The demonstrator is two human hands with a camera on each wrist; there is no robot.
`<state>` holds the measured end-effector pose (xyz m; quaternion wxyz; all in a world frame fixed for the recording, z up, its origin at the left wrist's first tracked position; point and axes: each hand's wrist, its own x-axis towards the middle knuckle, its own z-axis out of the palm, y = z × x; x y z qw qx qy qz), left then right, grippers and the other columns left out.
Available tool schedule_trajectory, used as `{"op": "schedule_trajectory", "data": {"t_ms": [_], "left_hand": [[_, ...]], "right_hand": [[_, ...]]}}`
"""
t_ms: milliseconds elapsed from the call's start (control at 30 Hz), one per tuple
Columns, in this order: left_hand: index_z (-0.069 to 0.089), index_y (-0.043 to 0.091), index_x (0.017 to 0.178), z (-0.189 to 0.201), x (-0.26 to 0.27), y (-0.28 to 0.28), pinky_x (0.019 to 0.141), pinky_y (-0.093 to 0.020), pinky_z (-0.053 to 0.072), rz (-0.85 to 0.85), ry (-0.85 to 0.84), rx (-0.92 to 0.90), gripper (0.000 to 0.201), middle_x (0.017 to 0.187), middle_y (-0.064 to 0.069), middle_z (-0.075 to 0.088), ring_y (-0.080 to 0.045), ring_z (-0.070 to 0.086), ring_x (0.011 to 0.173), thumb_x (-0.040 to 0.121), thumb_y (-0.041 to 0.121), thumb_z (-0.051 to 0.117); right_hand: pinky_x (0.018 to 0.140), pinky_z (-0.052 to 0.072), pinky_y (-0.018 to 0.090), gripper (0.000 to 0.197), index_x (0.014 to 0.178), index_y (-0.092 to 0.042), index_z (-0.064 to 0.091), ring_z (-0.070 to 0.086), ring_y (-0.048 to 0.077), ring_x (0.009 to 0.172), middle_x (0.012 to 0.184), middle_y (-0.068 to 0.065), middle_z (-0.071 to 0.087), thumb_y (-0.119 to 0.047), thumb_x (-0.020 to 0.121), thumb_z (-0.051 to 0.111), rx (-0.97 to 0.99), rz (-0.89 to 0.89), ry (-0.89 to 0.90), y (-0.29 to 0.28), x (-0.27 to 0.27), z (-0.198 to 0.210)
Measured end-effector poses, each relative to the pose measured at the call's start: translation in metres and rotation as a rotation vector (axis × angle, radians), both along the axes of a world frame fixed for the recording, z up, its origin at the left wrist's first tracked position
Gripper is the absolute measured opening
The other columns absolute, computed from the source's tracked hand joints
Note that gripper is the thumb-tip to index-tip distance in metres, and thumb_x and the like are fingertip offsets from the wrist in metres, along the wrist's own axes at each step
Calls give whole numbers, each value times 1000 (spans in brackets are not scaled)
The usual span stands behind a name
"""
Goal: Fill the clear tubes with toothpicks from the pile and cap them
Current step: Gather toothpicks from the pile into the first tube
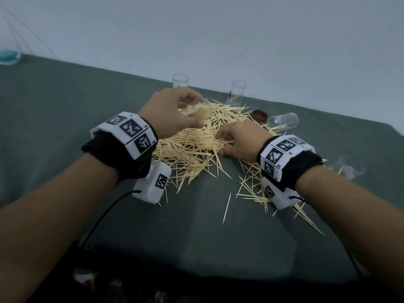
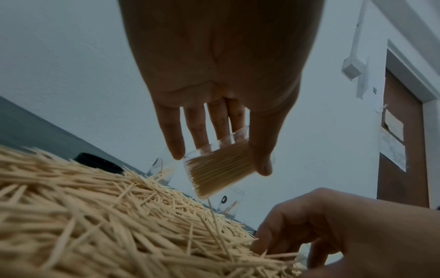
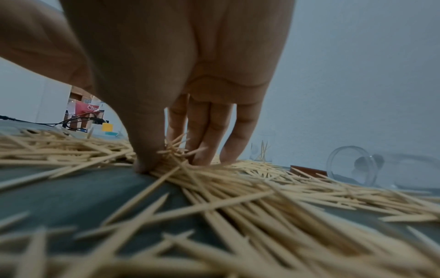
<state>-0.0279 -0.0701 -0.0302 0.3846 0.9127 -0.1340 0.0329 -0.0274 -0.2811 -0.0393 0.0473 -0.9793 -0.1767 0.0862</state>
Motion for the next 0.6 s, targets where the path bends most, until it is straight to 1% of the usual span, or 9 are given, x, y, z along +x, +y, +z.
{"op": "schedule_trajectory", "data": {"t_ms": [133,233,367,500,600], "left_hand": [[60,30,124,-1,-1,0,90,-18,38,-2,-2,-1,57,123,13,62,-5,57,113,72,39,83],[60,30,125,0,0,0,90,-19,38,-1,-1,1,59,123,13,62,-5,58,113,72,40,83],[60,31,124,-1,1,2,92,-20,38,1,7,-4,58,123,14,62,-5,58,114,72,40,83],[61,33,123,-1,2,3,92,-20,38,15,9,-5,57,122,16,63,-4,58,113,71,40,83],[61,32,124,1,2,3,92,-20,37,14,2,3,57,124,16,62,-4,57,114,72,40,83]], "right_hand": [[91,46,28,33,117,-25,62,58,17,106,114,-2,65,-31,86,70,7,14,-44,-3,1,-1],[88,43,24,29,115,-27,64,58,13,106,115,-3,65,-30,87,70,63,-10,-56,-8,3,-1],[89,46,24,30,117,-32,67,59,11,104,118,-4,65,-33,87,70,152,-52,-58,-15,5,1],[87,41,20,30,119,-33,67,57,6,97,123,-4,66,-31,89,68,192,-46,-67,-19,6,3],[85,43,21,28,117,-34,69,60,8,98,122,-5,66,-30,89,68,210,-62,-77,-20,7,5]]}}
